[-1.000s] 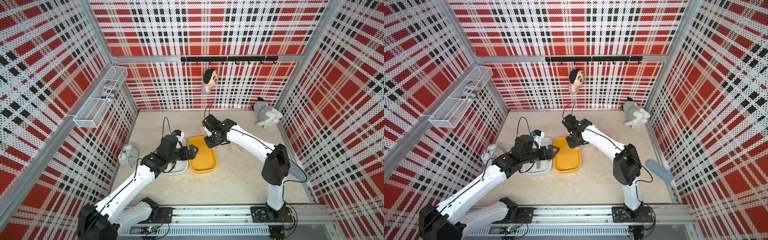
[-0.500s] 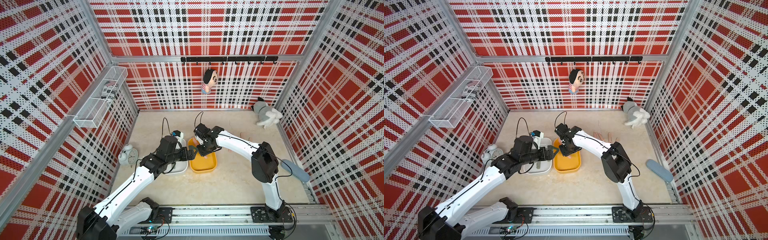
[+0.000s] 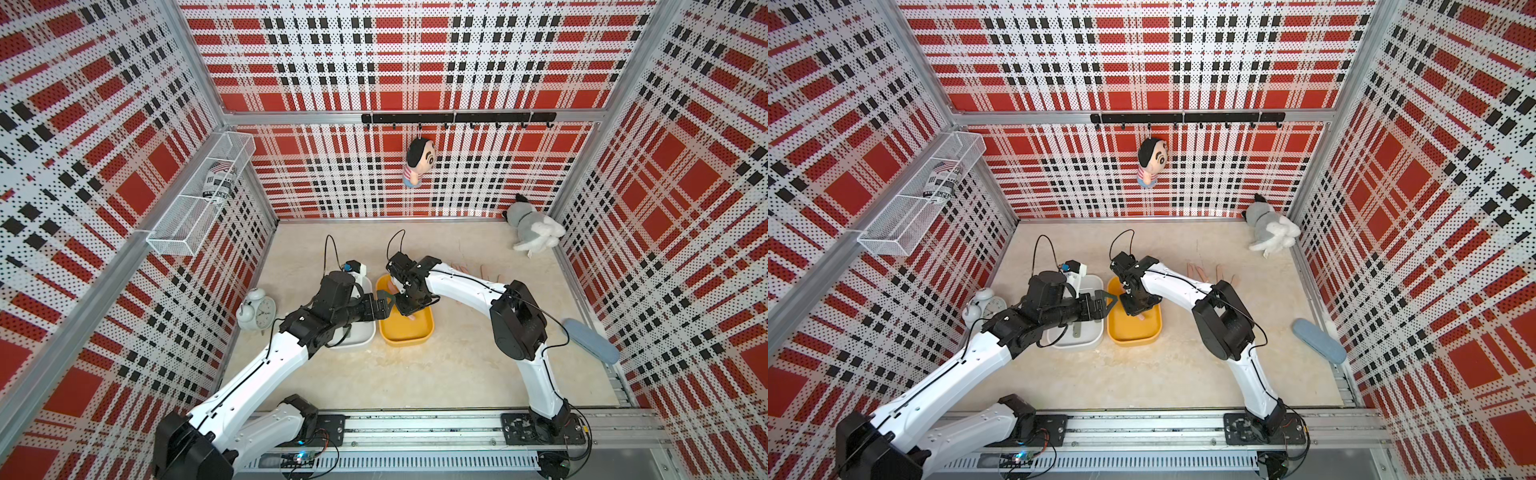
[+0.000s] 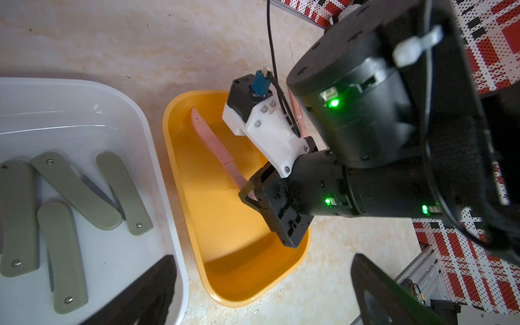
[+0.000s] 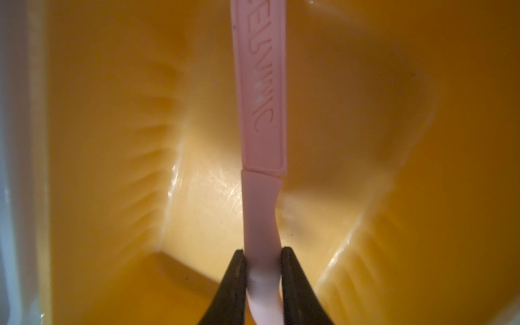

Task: Place the fruit knives into the storage box by color
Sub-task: Place the fruit knife in the storage box.

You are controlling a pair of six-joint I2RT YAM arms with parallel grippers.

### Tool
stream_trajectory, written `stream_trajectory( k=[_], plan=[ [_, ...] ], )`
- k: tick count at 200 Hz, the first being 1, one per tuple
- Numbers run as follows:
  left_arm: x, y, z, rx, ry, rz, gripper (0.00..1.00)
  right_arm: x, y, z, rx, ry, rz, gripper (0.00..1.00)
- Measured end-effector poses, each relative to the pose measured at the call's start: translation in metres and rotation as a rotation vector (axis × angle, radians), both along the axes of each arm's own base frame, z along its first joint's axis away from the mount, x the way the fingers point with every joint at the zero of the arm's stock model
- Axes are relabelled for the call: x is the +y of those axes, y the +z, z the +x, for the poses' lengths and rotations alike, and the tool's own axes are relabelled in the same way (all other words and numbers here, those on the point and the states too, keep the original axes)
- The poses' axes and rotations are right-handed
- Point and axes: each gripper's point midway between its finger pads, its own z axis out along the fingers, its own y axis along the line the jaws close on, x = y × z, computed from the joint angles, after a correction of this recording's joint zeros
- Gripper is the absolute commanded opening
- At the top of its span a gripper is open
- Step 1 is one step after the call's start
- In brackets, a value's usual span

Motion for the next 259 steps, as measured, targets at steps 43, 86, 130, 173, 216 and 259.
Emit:
stream_trajectory(
  k=[43,86,130,173,216,259],
  plan=[
    [0.000,0.000,0.000,0.000,0.001,0.001,0.98,-0.001,-0.013,0.000,0.018,0.001,-0.020,0.27],
    [0.000,0.000,0.000,-0.001,0.002,0.002,0.98,-0.001,-0.016,0.000,0.021,0.010,-0.024,0.46],
    [0.001,0.000,0.000,-0.001,0.003,0.002,0.98,0.000,-0.011,0.004,0.009,0.009,-0.013,0.58],
    [0.002,0.002,-0.001,-0.005,0.003,0.000,0.98,-0.005,0.012,0.018,-0.034,-0.021,0.032,0.63],
    [0.001,0.014,0.000,-0.015,0.003,-0.007,0.98,-0.017,0.072,0.043,-0.152,-0.075,0.158,0.67],
    [-0.006,0.057,0.012,-0.090,0.002,-0.050,0.98,-0.042,0.113,0.059,-0.239,-0.139,0.232,0.70]
  ],
)
